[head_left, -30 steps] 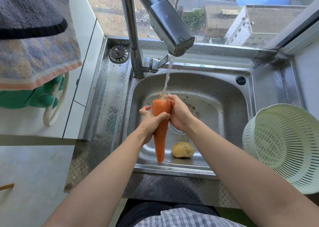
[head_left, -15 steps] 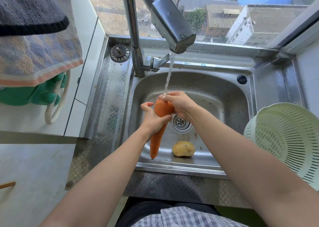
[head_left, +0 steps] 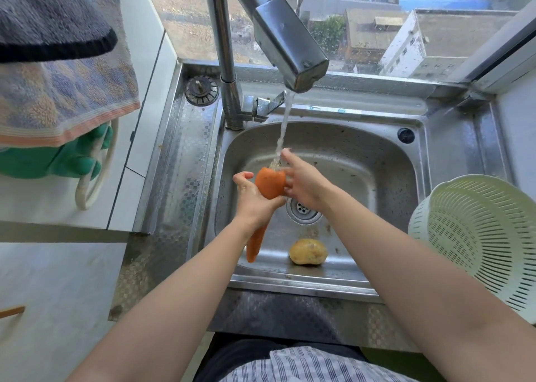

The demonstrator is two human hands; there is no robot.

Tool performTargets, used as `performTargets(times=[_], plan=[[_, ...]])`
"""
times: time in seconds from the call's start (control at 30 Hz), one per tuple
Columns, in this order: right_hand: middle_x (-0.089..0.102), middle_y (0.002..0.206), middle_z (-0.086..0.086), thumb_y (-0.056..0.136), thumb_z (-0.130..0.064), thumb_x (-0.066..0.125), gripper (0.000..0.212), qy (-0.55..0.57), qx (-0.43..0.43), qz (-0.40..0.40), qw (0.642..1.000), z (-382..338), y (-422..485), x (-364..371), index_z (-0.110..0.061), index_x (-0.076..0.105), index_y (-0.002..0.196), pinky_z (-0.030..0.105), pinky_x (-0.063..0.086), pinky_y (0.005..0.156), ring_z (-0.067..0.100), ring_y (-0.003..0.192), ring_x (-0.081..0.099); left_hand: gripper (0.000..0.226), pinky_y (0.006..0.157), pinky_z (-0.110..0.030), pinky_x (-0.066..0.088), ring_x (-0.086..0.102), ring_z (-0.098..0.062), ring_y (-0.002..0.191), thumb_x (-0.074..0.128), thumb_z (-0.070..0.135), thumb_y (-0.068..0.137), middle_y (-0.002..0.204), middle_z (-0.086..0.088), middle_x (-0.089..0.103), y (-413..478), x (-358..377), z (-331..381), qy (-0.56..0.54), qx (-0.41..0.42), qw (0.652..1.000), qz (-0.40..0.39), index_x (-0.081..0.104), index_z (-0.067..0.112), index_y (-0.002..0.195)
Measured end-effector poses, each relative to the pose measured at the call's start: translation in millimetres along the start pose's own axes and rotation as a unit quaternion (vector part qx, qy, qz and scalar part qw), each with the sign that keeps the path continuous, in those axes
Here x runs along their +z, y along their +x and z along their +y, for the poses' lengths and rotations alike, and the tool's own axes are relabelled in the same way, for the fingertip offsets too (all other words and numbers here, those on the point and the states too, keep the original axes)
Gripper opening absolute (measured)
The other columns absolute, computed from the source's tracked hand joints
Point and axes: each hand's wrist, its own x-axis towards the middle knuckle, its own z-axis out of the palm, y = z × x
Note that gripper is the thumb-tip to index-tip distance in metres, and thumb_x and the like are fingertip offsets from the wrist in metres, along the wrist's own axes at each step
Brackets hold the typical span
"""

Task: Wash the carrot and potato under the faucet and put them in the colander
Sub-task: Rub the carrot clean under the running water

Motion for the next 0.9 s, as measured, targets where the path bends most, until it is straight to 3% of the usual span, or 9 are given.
performTargets(times=[0.07, 0.13, 0.23, 0.4, 0.53, 0.67, 0.77, 0.83, 0.9], plan=[[0.063, 0.106, 0.008, 0.098, -0.037, 0.052, 0.042, -0.019, -0.023, -0.015, 0.999, 10, -2, 1, -0.010, 0.055, 0.129, 0.031, 0.054, 0.080, 0.018, 0.093, 0.063, 0.083, 0.097, -0.046, 0.049, 0.057, -0.030, 0.110, 0.080, 0.018, 0.068, 0.125, -0.017, 0.046, 0, 0, 0, 0.001, 0.002, 1.000, -0.005, 0.020, 0.014, 0.125], [0.062, 0.097, 0.007, 0.095, -0.029, 0.057, 0.032, -0.048, -0.054, 0.046, 0.996, 16, 0, 8, -0.005, 0.064, 0.114, 0.033, 0.052, 0.073, 0.021, 0.087, 0.061, 0.085, 0.093, -0.043, 0.051, 0.059, -0.027, 0.106, 0.080, 0.018, 0.066, 0.125, -0.016, 0.047, 0, 3, 0, -0.002, 0.011, 1.000, -0.018, 0.019, 0.014, 0.126], [0.060, 0.094, 0.010, 0.094, -0.030, 0.055, 0.025, -0.078, -0.063, 0.134, 0.986, 13, 5, 17, -0.006, 0.063, 0.098, 0.044, 0.053, 0.080, 0.027, 0.090, 0.058, 0.086, 0.091, -0.036, 0.050, 0.057, -0.021, 0.103, 0.082, 0.015, 0.068, 0.123, -0.008, 0.042, -3, 11, 1, -0.009, 0.024, 0.999, -0.030, 0.020, 0.013, 0.127], [0.062, 0.108, 0.011, 0.099, -0.014, 0.051, 0.016, 0.049, -0.054, -0.074, 0.995, 6, -5, 1, -0.008, 0.062, 0.107, 0.037, 0.055, 0.088, 0.022, 0.098, 0.062, 0.076, 0.075, -0.033, 0.052, 0.058, -0.013, 0.079, 0.074, 0.001, 0.075, 0.100, 0.004, 0.042, 2, -3, 1, -0.044, 0.013, 0.997, -0.061, 0.019, 0.013, 0.126], [0.063, 0.110, 0.013, 0.097, 0.001, 0.039, 0.028, 0.132, -0.041, -0.143, 0.980, 6, -6, -6, -0.002, 0.057, 0.118, 0.035, 0.052, 0.094, 0.021, 0.105, 0.060, 0.081, 0.072, -0.026, 0.050, 0.058, -0.010, 0.083, 0.076, 0.001, 0.075, 0.108, 0.001, 0.041, 7, -8, -6, -0.073, -0.007, 0.994, -0.087, 0.018, 0.013, 0.131], [0.061, 0.124, 0.024, 0.097, -0.007, 0.034, 0.040, 0.121, -0.014, -0.107, 0.987, 11, 1, -6, 0.007, 0.054, 0.128, 0.042, 0.048, 0.101, 0.028, 0.111, 0.058, 0.080, 0.083, -0.032, 0.050, 0.056, -0.009, 0.085, 0.074, 0.002, 0.078, 0.099, 0.006, 0.042, 7, -9, -10, -0.115, -0.037, 0.985, -0.125, 0.018, 0.014, 0.134], [0.061, 0.128, 0.022, 0.104, -0.027, 0.035, 0.044, -0.018, -0.022, -0.002, 1.000, 17, 8, -3, 0.003, 0.056, 0.129, 0.045, 0.044, 0.105, 0.028, 0.114, 0.056, 0.087, 0.090, -0.043, 0.050, 0.058, -0.020, 0.096, 0.082, 0.021, 0.067, 0.112, -0.007, 0.053, 7, -11, -9, -0.199, -0.066, 0.968, -0.140, 0.021, 0.025, 0.130], [0.056, 0.138, 0.012, 0.104, -0.041, 0.033, 0.051, -0.139, -0.020, 0.031, 0.990, 20, 8, 0, -0.006, 0.056, 0.133, 0.040, 0.041, 0.106, 0.026, 0.125, 0.054, 0.080, 0.087, -0.049, 0.053, 0.059, -0.026, 0.093, 0.083, 0.029, 0.059, 0.110, -0.010, 0.057, 6, -9, -6, -0.263, -0.077, 0.955, -0.118, 0.034, 0.026, 0.122], [0.056, 0.140, 0.004, 0.104, -0.045, 0.030, 0.048, -0.175, -0.020, 0.020, 0.984, 19, 4, 2, -0.015, 0.059, 0.129, 0.040, 0.038, 0.108, 0.023, 0.126, 0.053, 0.055, 0.075, -0.044, 0.056, 0.062, -0.026, 0.086, 0.080, 0.030, 0.070, 0.102, -0.012, 0.060, 6, -7, -1, -0.326, -0.082, 0.938, -0.082, 0.044, 0.024, 0.112]])
